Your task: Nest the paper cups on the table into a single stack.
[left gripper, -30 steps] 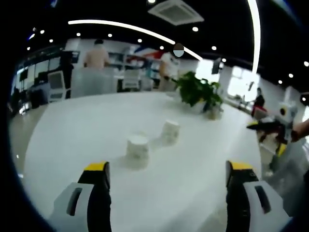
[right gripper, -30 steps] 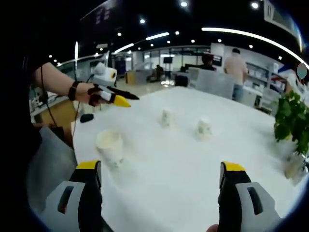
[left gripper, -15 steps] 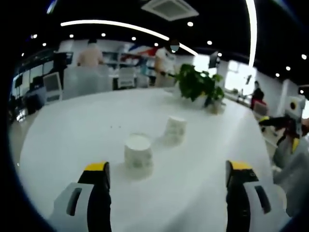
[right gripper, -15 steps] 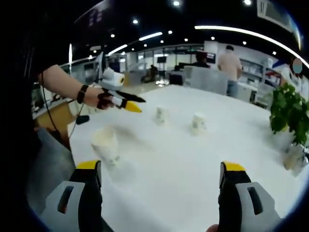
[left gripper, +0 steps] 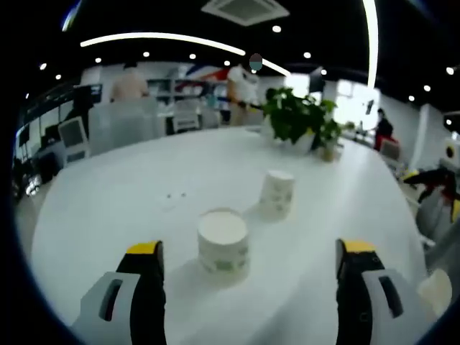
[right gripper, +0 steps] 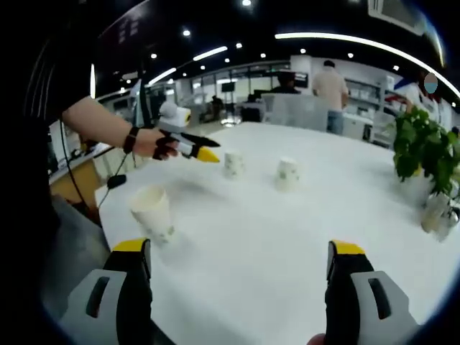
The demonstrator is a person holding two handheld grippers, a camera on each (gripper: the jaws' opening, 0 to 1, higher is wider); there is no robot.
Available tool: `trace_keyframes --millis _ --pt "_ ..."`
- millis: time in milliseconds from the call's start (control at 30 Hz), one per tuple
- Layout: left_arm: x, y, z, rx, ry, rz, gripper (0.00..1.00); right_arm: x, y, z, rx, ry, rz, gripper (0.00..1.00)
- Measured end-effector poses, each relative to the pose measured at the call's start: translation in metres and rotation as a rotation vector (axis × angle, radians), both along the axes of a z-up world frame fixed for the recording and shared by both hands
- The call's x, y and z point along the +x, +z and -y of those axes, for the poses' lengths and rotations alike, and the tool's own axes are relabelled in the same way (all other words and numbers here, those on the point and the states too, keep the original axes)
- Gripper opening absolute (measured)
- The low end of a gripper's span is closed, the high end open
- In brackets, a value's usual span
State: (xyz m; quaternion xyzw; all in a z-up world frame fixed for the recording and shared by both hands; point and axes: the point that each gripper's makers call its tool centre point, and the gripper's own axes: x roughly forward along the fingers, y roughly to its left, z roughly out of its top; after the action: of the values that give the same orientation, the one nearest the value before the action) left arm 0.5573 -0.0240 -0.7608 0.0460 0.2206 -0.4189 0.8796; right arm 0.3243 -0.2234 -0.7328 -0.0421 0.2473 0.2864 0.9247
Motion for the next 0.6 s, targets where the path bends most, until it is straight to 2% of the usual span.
trace_keyframes --millis 300,500,600 --pt "0.026 -0.008 0.001 0.07 0.001 0.018 0.93 -0.001 -0.003 0.0 0.016 -0.01 -0.009 1.0" --pt "0.031 -0.015 0.005 0.097 -0.025 0.01 0.82 0.0 -0.004 0.001 0.031 -0.022 -0.01 1.0" --pt "0.034 -0.018 0.006 0.093 -0.016 -0.005 0.82 0.0 -0.005 0.002 0.039 -0.029 -0.012 1.0"
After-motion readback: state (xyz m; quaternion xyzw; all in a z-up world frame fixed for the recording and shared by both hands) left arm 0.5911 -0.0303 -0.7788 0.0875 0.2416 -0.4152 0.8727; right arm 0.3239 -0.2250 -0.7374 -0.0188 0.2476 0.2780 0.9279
